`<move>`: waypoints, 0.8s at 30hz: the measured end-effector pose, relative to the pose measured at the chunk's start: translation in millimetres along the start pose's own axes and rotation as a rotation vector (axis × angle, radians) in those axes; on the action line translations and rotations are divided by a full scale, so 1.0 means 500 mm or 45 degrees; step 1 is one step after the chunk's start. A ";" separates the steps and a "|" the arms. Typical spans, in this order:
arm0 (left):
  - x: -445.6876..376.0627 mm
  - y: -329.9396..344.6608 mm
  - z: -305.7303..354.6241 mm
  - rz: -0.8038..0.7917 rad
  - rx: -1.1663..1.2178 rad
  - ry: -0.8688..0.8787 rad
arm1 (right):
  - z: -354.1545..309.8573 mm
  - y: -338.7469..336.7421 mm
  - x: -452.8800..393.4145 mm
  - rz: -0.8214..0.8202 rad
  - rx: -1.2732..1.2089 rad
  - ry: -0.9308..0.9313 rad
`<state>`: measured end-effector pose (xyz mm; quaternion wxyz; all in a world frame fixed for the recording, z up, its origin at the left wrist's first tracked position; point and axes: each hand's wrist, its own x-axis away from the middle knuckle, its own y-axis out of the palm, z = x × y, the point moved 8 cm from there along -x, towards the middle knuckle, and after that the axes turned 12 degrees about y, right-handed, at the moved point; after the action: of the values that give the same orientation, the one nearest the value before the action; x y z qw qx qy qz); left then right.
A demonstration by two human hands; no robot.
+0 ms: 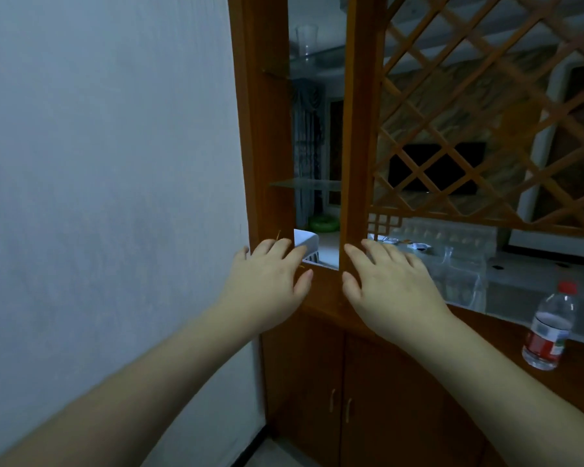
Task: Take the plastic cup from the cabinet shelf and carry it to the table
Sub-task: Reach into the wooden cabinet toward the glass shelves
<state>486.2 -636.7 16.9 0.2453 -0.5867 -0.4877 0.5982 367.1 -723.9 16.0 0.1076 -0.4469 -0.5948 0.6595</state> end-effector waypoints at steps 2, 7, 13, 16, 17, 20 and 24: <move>-0.055 0.023 -0.004 -0.007 -0.047 0.013 | 0.024 0.019 -0.052 -0.004 0.008 0.000; -0.152 0.054 -0.048 0.051 -0.044 -0.002 | 0.034 0.070 -0.165 -0.023 -0.013 -0.022; -0.241 0.093 -0.141 0.104 -0.066 -0.011 | -0.008 0.121 -0.291 0.011 -0.024 -0.045; -0.279 0.116 -0.205 0.135 -0.059 -0.012 | -0.052 0.147 -0.353 0.042 -0.015 -0.065; -0.291 0.123 -0.229 0.144 -0.056 -0.015 | -0.068 0.157 -0.373 0.055 -0.013 -0.070; -0.324 0.143 -0.313 0.161 -0.034 -0.020 | -0.127 0.183 -0.439 0.079 0.004 -0.085; -0.372 0.159 -0.423 0.164 0.006 0.007 | -0.205 0.200 -0.540 0.097 0.027 -0.092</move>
<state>742.7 -767.3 68.4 0.2090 -0.6178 -0.4469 0.6123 635.6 -861.9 63.7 0.0656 -0.4442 -0.5737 0.6850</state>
